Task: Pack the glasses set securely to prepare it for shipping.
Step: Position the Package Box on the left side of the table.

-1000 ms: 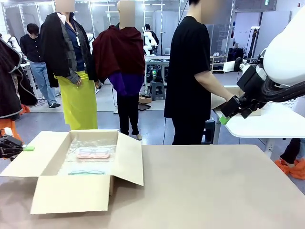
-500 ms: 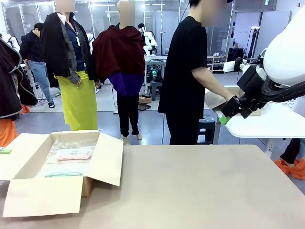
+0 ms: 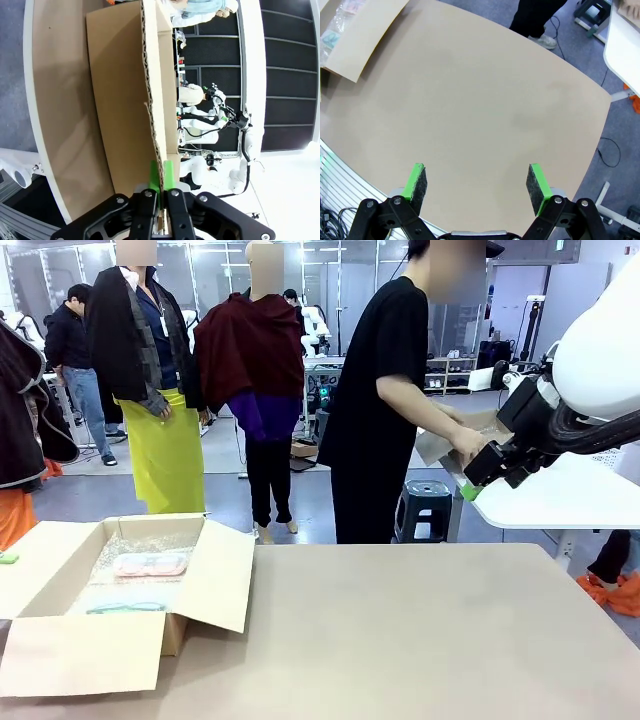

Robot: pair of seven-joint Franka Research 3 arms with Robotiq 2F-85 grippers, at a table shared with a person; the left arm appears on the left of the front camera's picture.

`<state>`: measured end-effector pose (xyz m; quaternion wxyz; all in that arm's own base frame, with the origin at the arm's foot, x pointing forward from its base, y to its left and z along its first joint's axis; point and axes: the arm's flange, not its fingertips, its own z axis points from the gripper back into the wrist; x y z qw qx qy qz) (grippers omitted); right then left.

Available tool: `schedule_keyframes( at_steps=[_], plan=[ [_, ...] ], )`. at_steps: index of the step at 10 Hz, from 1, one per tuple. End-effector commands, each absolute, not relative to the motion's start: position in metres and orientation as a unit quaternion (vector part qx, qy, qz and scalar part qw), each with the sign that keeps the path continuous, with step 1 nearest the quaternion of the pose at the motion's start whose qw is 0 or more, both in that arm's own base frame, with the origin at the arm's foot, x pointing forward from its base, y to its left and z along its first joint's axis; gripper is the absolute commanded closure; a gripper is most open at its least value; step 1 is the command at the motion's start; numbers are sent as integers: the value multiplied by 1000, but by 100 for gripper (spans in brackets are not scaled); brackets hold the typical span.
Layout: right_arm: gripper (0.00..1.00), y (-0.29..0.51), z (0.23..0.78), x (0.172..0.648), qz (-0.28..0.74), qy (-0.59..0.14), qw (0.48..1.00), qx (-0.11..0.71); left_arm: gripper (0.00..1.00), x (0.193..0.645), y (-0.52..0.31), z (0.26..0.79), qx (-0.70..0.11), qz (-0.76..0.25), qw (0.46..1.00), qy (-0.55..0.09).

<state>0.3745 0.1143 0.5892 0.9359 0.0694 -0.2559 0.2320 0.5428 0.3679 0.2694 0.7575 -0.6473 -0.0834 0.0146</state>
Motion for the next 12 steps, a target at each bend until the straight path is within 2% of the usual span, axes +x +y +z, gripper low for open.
schedule_keyframes(
  at_steps=[1,8,9,10,11,12],
  plan=[
    [0,117,590,374,229,-254,937,63,97,541,370,269,-646,17,759,-83],
    [0,117,590,374,229,-254,937,63,97,542,369,269,-648,15,757,-84],
    [0,117,590,374,229,-254,937,63,62,538,368,274,-647,2,757,-92],
    [0,117,590,374,229,-254,937,63,61,536,368,280,-648,4,755,-98],
    [0,117,590,374,229,-254,937,63,24,535,369,286,-645,2,757,-106],
    [0,117,590,374,229,-254,937,63,23,535,369,291,-640,-2,760,-110]
  ],
)
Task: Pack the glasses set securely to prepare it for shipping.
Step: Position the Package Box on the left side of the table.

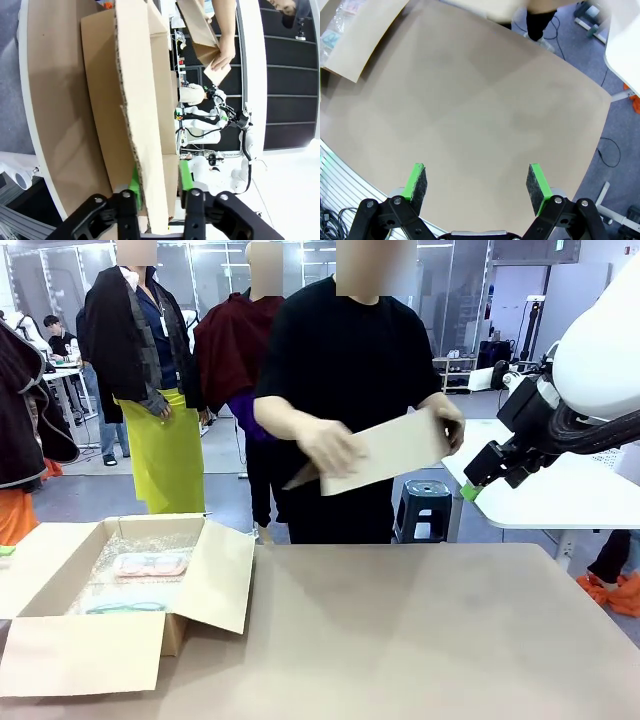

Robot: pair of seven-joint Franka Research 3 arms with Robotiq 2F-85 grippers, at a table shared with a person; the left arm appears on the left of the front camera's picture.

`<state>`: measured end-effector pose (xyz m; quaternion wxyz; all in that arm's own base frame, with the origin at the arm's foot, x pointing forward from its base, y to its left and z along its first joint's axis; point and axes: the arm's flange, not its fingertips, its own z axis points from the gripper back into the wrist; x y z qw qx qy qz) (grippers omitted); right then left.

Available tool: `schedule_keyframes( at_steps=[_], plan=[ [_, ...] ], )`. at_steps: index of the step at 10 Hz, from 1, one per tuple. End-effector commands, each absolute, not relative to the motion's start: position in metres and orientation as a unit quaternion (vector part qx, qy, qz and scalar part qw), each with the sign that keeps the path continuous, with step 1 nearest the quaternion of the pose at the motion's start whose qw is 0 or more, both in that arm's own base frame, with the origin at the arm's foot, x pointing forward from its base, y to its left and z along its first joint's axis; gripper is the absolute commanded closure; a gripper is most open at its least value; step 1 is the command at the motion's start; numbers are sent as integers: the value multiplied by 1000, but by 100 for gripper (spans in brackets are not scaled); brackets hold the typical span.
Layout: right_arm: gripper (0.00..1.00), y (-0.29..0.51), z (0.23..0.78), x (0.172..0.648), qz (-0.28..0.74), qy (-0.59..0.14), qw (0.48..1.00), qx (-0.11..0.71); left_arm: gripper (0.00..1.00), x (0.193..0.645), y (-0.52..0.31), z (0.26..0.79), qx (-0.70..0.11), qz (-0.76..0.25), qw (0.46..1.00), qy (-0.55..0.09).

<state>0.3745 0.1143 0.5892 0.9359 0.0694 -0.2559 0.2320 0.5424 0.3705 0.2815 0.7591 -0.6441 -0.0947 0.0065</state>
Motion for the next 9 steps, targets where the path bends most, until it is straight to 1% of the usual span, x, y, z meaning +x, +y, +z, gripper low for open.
schedule_keyframes(
  at_steps=[1,3,4,5,6,7,8,9],
  plan=[
    [0,117,590,374,229,-254,937,63,0,534,369,294,-625,1,772,-113],
    [0,117,590,374,229,-254,937,63,0,529,377,306,-596,-2,792,-133],
    [0,117,590,374,229,-254,937,63,15,525,382,315,-587,-5,797,-143],
    [0,117,590,374,229,-254,937,63,6,521,385,321,-585,-7,797,-151],
    [0,117,590,374,229,-254,937,63,0,517,386,326,-588,-12,794,-156],
    [0,117,590,374,229,-254,937,63,0,513,386,327,-585,-25,794,-161],
    [0,117,590,374,229,-254,937,63,0,534,394,326,-596,-5,790,-147],
    [0,117,590,374,229,-254,937,63,0,534,394,326,-596,-5,790,-147]
  ],
)
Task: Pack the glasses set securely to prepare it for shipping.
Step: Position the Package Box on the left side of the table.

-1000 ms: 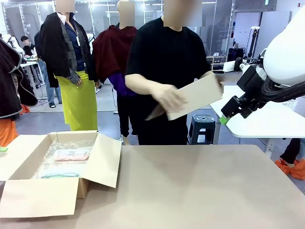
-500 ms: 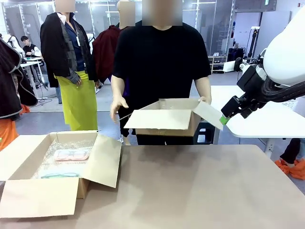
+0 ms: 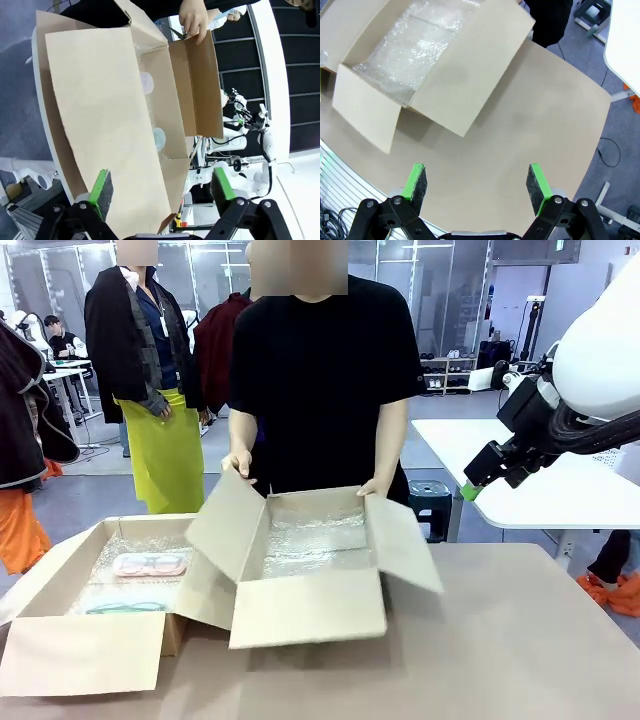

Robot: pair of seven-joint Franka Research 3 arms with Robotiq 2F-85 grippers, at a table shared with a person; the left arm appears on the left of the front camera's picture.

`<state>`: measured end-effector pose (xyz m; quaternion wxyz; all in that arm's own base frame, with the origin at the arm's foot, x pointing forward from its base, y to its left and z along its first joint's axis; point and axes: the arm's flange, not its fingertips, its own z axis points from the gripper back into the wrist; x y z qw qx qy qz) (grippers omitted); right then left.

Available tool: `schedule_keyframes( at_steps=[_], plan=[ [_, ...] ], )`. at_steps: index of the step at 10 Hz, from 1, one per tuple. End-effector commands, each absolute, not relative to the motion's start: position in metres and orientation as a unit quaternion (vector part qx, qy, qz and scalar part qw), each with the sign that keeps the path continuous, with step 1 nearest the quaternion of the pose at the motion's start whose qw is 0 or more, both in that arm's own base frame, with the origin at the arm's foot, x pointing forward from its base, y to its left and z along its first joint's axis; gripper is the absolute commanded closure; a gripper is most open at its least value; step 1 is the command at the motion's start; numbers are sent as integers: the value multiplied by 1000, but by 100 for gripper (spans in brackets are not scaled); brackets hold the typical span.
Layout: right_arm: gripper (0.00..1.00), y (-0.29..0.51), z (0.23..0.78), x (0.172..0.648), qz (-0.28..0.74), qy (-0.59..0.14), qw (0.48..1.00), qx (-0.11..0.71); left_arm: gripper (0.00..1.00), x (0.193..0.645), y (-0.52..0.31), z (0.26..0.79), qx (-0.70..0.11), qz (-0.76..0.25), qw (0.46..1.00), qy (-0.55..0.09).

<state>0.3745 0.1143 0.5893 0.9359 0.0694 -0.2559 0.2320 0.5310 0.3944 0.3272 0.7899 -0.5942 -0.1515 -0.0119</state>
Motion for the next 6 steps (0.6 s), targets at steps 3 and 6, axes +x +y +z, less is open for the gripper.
schedule_keyframes(
  at_steps=[3,6],
  plan=[
    [0,117,590,374,229,-254,937,63,0,534,394,326,-596,-5,790,-147],
    [0,117,590,374,229,-254,937,63,0,534,394,326,-596,-5,790,-147]
  ],
)
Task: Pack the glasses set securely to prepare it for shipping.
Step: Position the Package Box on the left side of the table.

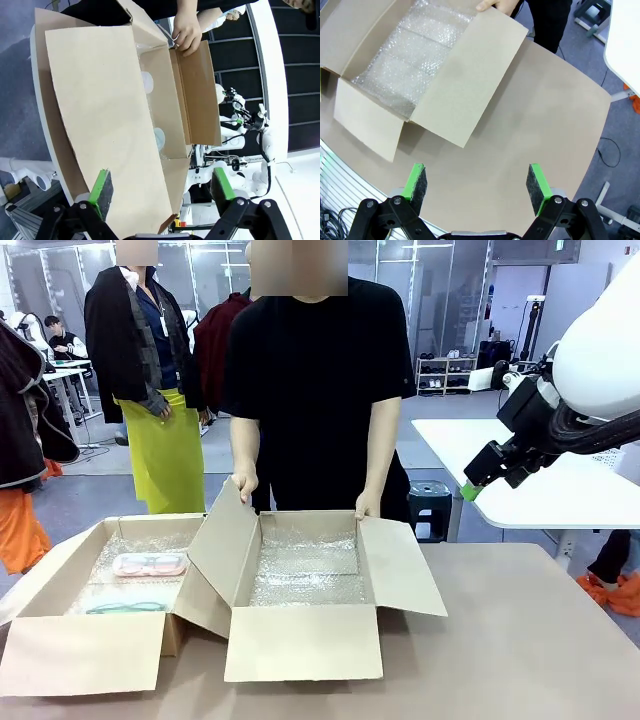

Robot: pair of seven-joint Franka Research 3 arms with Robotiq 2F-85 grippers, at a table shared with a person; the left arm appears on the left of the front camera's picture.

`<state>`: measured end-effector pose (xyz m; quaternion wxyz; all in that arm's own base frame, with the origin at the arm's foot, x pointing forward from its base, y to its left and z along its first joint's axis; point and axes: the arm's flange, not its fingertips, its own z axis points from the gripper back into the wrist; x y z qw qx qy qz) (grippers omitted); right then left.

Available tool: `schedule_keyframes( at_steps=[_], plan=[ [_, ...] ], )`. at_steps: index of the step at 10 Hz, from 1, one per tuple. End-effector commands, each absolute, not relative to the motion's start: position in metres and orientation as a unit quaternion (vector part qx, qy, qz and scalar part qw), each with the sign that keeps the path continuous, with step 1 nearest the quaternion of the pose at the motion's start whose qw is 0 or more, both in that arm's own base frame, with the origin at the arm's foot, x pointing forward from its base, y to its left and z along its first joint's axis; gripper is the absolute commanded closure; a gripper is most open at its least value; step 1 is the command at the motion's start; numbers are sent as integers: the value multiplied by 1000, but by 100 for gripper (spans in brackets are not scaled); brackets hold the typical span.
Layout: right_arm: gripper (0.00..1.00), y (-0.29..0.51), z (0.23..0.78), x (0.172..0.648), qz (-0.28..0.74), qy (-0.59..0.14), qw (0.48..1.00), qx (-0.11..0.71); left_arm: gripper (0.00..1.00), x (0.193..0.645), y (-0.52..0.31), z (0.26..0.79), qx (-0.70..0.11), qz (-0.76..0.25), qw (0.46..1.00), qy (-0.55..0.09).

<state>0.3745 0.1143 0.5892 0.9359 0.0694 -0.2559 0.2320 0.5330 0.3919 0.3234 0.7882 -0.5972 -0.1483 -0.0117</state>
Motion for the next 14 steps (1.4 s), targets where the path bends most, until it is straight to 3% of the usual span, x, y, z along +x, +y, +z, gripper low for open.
schedule_keyframes(
  at_steps=[1,3,6,8,10,12,14],
  plan=[
    [0,117,590,374,229,-254,937,63,1,533,392,323,-597,-12,788,-148],
    [0,117,590,374,229,-254,937,63,0,531,346,419,-540,-174,796,-210],
    [0,117,590,374,229,-254,937,63,0,523,264,526,-404,-323,835,-187],
    [0,117,590,374,229,-254,937,63,0,505,196,574,-270,-401,857,-179],
    [0,117,590,374,229,-254,937,63,0,480,126,590,-144,-451,869,-143],
    [0,117,590,374,229,-254,937,63,0,462,92,585,-122,-456,868,-155],
    [0,117,590,374,229,-254,937,63,0,437,76,574,-150,-439,870,-165]
  ],
)
